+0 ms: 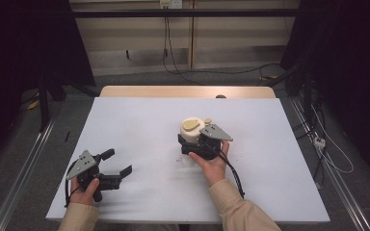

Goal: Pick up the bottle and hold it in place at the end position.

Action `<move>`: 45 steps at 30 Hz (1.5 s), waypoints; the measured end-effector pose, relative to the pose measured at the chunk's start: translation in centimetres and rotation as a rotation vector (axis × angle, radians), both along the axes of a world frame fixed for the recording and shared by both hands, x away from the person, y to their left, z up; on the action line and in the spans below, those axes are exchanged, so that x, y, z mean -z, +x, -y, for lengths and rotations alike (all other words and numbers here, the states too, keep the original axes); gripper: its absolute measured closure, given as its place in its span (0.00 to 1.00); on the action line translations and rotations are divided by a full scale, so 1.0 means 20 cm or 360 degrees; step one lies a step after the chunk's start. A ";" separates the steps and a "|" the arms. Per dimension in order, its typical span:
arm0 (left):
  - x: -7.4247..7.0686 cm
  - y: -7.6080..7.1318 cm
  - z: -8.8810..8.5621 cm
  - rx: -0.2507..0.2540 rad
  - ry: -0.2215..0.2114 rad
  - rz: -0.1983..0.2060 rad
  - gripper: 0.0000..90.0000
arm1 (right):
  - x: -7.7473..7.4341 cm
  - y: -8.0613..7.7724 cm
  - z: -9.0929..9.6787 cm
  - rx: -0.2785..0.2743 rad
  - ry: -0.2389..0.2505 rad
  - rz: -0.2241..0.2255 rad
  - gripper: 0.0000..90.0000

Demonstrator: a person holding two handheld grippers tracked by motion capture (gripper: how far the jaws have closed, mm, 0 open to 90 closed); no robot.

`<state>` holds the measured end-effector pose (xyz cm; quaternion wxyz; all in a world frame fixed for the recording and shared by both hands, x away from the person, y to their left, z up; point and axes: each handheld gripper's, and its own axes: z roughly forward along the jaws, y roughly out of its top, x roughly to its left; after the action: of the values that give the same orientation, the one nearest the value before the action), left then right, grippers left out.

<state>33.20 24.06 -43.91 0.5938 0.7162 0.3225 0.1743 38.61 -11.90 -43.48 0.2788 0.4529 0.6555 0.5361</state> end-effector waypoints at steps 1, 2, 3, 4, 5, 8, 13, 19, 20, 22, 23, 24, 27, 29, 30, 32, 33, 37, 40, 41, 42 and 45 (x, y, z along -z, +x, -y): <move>0.00 0.00 0.00 -0.0001 0.0000 0.0000 0.04 | 0.00 0.00 0.00 0.0001 0.0003 0.0000 0.07; 0.00 0.00 0.00 0.0001 0.0001 0.0000 0.04 | 0.00 0.01 0.00 0.0006 0.0013 -0.0001 0.07; 0.00 0.00 0.00 -0.0001 -0.0002 0.0003 0.04 | 0.00 0.01 0.00 0.0002 0.0015 -0.0003 0.07; 0.00 0.00 0.00 0.0007 0.0006 0.0008 0.04 | 0.00 0.01 0.00 0.0008 0.0017 -0.0008 0.07; 0.00 0.00 0.01 0.0005 -0.0006 0.0005 0.04 | 0.01 0.02 0.00 0.0011 0.0010 -0.0012 0.07; 0.00 0.00 0.01 0.0012 0.0003 0.0007 0.04 | 0.02 0.03 0.00 0.0017 0.0010 -0.0026 0.07; 0.00 0.00 0.01 0.0004 0.0001 0.0004 0.04 | 0.03 0.05 -0.01 0.0021 0.0000 -0.0015 0.07; 0.00 0.00 0.01 0.0009 -0.0001 0.0003 0.04 | 0.02 0.08 -0.02 0.0025 0.0004 -0.0022 0.07; 0.00 0.00 0.01 0.0014 0.0001 0.0002 0.04 | 0.02 0.08 -0.02 0.0025 -0.0001 -0.0019 0.07; 0.00 0.00 0.01 0.0017 -0.0002 0.0005 0.04 | 0.02 0.09 -0.02 0.0026 -0.0001 -0.0011 0.07; 0.00 0.00 0.01 0.0011 -0.0002 0.0003 0.04 | 0.02 0.10 -0.02 0.0027 -0.0001 -0.0005 0.07; 0.00 0.00 0.01 0.0011 0.0000 0.0004 0.04 | 0.02 0.10 -0.03 0.0029 0.0006 -0.0003 0.07; 0.00 0.00 0.00 0.0013 0.0002 0.0002 0.04 | 0.02 0.11 -0.03 0.0031 0.0000 -0.0014 0.07; 0.00 0.00 0.01 0.0015 0.0000 -0.0001 0.04 | 0.02 0.12 -0.03 0.0032 -0.0007 -0.0013 0.07; 0.00 0.00 0.01 0.0017 0.0001 -0.0001 0.04 | 0.02 0.12 -0.03 0.0033 -0.0012 -0.0014 0.07; 0.00 0.00 0.01 0.0020 0.0001 0.0005 0.04 | 0.02 0.13 -0.03 0.0034 -0.0013 -0.0014 0.07; 0.00 0.00 0.01 0.0020 0.0002 0.0005 0.04 | 0.02 0.13 -0.03 0.0032 -0.0012 -0.0014 0.07; 0.00 0.00 0.01 0.0019 0.0002 0.0001 0.04 | 0.02 0.14 -0.05 0.0024 -0.0029 -0.0014 0.07; 0.00 0.00 0.01 0.0020 0.0001 0.0002 0.04 | 0.02 0.15 -0.06 0.0022 -0.0031 -0.0013 0.07; 0.00 0.00 0.00 0.0018 0.0001 0.0002 0.04 | 0.02 0.15 -0.06 0.0025 -0.0026 -0.0012 0.07; 0.00 0.00 0.00 0.0019 0.0001 0.0002 0.04 | 0.02 0.16 -0.06 0.0027 -0.0023 -0.0012 0.07; 0.00 0.00 0.00 0.0020 0.0000 0.0001 0.04 | 0.03 0.17 -0.06 0.0034 -0.0024 -0.0007 0.07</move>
<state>33.25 23.98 -43.98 0.5951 0.7181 0.3180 0.1709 41.94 -10.74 -44.00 0.2865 0.4590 0.6553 0.5271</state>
